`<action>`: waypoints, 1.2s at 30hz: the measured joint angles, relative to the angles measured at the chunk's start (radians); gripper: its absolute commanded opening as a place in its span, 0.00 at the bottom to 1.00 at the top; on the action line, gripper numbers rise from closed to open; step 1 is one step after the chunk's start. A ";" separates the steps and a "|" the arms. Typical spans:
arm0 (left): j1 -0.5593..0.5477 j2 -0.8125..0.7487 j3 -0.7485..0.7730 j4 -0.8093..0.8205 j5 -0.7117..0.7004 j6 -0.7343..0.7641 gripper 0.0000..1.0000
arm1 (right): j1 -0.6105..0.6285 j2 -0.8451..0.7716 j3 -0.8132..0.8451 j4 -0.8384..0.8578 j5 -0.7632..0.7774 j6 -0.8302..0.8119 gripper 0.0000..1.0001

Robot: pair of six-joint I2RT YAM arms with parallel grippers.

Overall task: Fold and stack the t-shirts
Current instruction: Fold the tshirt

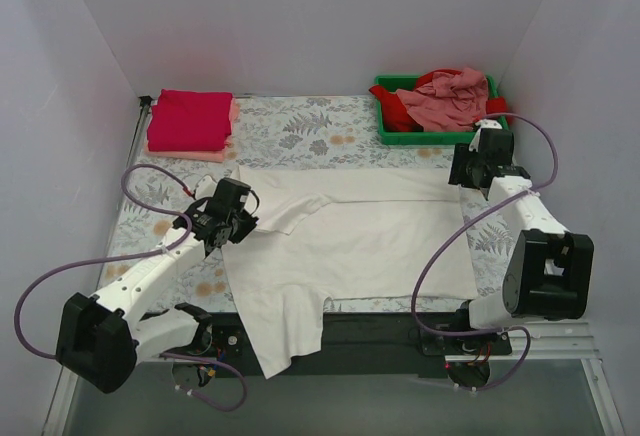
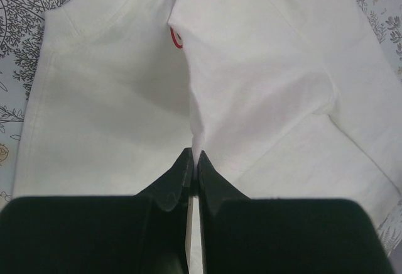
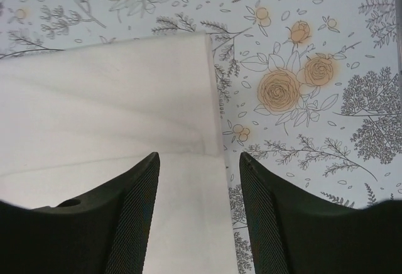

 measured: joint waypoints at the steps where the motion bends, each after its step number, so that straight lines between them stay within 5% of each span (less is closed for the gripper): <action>1: 0.000 0.003 0.000 0.003 0.000 0.001 0.00 | 0.001 -0.021 -0.001 -0.001 -0.015 0.002 0.62; 5: 0.000 0.044 0.000 0.037 -0.001 0.008 0.00 | 0.058 -0.122 -0.013 0.014 -0.116 0.001 0.62; 9: 0.000 0.128 0.028 0.066 -0.008 0.019 0.00 | 0.296 -0.162 -0.043 0.074 -0.201 -0.018 0.61; 18: 0.122 0.409 0.206 0.180 0.008 0.037 0.00 | 0.854 0.143 0.006 0.175 -0.277 -0.079 0.51; 26: 0.205 0.511 0.225 0.238 0.068 0.077 0.00 | 0.999 0.415 0.239 0.189 -0.246 -0.127 0.46; 36: 0.204 0.521 0.225 0.261 0.093 0.100 0.00 | 1.036 0.548 0.387 0.206 -0.180 -0.187 0.47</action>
